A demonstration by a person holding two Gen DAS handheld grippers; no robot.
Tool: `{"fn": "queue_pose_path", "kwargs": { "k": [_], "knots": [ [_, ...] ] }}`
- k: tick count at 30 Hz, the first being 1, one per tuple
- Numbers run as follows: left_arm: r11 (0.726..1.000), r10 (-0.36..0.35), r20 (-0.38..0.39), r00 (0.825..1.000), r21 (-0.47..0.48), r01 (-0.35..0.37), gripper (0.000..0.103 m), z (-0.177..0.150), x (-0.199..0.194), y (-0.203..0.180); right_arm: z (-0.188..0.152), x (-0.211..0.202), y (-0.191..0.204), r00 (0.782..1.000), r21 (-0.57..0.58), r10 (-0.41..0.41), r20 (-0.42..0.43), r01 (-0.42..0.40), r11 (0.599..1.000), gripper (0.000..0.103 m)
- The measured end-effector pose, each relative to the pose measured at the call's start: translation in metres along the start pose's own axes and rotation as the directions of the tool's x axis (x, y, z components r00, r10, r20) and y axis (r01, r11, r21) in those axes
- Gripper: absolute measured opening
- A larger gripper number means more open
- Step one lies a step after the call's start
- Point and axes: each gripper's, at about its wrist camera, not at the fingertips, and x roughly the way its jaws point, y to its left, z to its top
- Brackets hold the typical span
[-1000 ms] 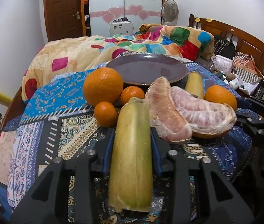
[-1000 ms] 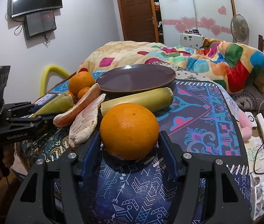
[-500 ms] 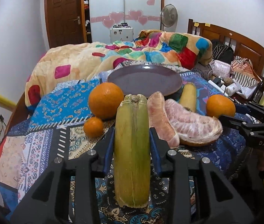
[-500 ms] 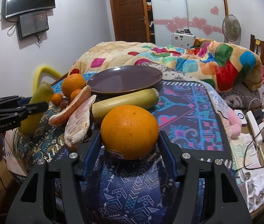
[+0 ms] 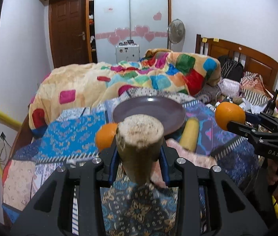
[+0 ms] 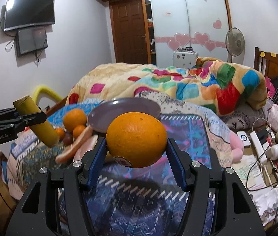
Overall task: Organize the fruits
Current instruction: 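Grasp and lift the gourd with the left tool while the right tool grasps and lifts the orange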
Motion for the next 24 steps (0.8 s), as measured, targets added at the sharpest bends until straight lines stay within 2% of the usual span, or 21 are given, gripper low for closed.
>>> {"fn": "queue_pose_path", "kwargs": {
  "k": [8, 11, 12, 13, 14, 16, 18, 20, 22, 24],
  "knots": [
    [1.000, -0.004, 0.023, 1.000, -0.003, 0.004, 0.036, 0.024, 0.017, -0.003, 0.022, 0.005, -0.006, 0.998, -0.004, -0.030, 0.060, 0.030, 1.000, 0.057],
    [1.000, -0.004, 0.017, 1.000, -0.002, 0.004, 0.036, 0.031, 0.028, -0.004, 0.032, 0.010, -0.006, 0.996, -0.009, -0.037, 0.078, 0.038, 0.999, 0.054],
    [1.000, -0.003, 0.014, 1.000, -0.001, 0.003, 0.036, 0.033, 0.031, -0.004, 0.034, 0.012, -0.006, 0.996, -0.011, -0.038, 0.079, 0.039, 0.999, 0.048],
    [1.000, -0.001, 0.011, 1.000, 0.000, 0.001, 0.036, 0.035, 0.034, -0.004, 0.037, 0.014, -0.006, 0.995, -0.014, -0.042, 0.087, 0.043, 0.999, 0.017],
    [1.000, 0.001, 0.010, 1.000, 0.002, -0.001, 0.036, 0.037, 0.039, -0.004, 0.040, 0.017, -0.005, 0.996, -0.023, -0.034, 0.084, 0.036, 0.999, 0.006],
    [1.000, 0.009, 0.005, 1.000, 0.008, -0.009, 0.036, 0.038, 0.046, -0.004, 0.045, 0.027, -0.004, 0.998, -0.041, -0.021, 0.052, 0.023, 0.999, 0.007],
    [1.000, 0.020, -0.006, 1.000, 0.010, -0.020, 0.036, 0.037, 0.054, -0.003, 0.043, 0.047, -0.004, 1.000, -0.058, 0.002, -0.022, -0.004, 0.998, 0.008],
    [1.000, 0.024, -0.012, 1.000, 0.008, -0.023, 0.036, 0.035, 0.058, -0.001, 0.033, 0.064, -0.010, 0.996, -0.055, -0.002, -0.088, -0.003, 0.998, 0.018],
    [1.000, 0.019, -0.019, 1.000, 0.006, -0.019, 0.036, 0.032, 0.060, 0.001, 0.019, 0.078, -0.017, 0.989, -0.041, -0.015, -0.146, 0.009, 0.999, 0.034],
    [1.000, 0.020, -0.022, 1.000, 0.008, -0.020, 0.036, 0.029, 0.061, 0.001, 0.008, 0.080, -0.022, 0.986, -0.024, 0.007, -0.167, -0.011, 1.000, 0.035]
  ]
}}
